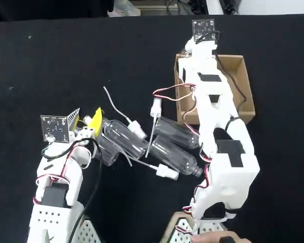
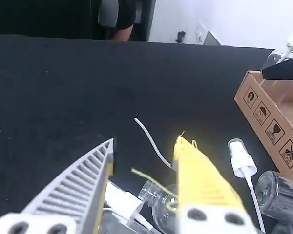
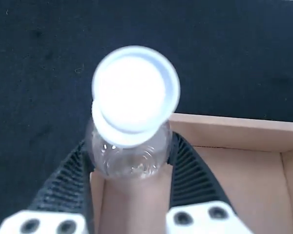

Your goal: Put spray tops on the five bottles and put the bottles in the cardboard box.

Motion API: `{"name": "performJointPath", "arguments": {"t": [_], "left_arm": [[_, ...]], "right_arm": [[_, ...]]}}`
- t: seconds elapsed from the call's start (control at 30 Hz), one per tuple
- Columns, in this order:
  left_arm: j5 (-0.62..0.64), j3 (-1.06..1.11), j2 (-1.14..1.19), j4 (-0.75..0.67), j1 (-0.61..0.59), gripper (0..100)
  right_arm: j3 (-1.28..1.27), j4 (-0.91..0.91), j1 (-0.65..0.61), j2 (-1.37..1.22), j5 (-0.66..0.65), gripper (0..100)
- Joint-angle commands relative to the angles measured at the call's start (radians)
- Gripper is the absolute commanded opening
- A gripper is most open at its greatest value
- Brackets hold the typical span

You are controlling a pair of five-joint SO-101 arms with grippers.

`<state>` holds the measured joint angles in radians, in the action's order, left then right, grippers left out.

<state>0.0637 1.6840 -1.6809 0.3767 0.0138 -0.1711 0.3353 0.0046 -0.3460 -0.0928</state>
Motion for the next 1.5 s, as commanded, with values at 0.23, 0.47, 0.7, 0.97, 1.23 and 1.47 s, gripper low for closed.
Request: {"name": "performJointPath", "arguments": {"t": [0.23, 0.47, 0.7, 0.97, 1.23, 1.47], "left_arm": [[-0.006, 0.022, -0.003, -0.017, -0.004, 19], [-0.006, 0.022, -0.003, -0.017, -0.004, 19], [-0.006, 0.022, -0.003, -0.017, -0.005, 19], [-0.006, 0.022, -0.003, -0.017, -0.005, 19], [-0.006, 0.022, -0.003, -0.017, -0.005, 19], [-0.006, 0.022, -0.003, -0.017, -0.004, 19]], "right_arm": [[0.045, -0.020, -0.025, 0.008, 0.003, 13.8], [0.044, -0.020, -0.026, 0.008, 0.005, 14.2], [0.045, 0.011, -0.052, 0.010, 0.000, 14.2], [0.045, 0.012, -0.057, 0.010, 0.003, 14.2], [0.028, 0.012, -0.061, 0.010, 0.005, 29.8], [0.024, 0.014, -0.063, 0.010, 0.005, 30.8]]}}
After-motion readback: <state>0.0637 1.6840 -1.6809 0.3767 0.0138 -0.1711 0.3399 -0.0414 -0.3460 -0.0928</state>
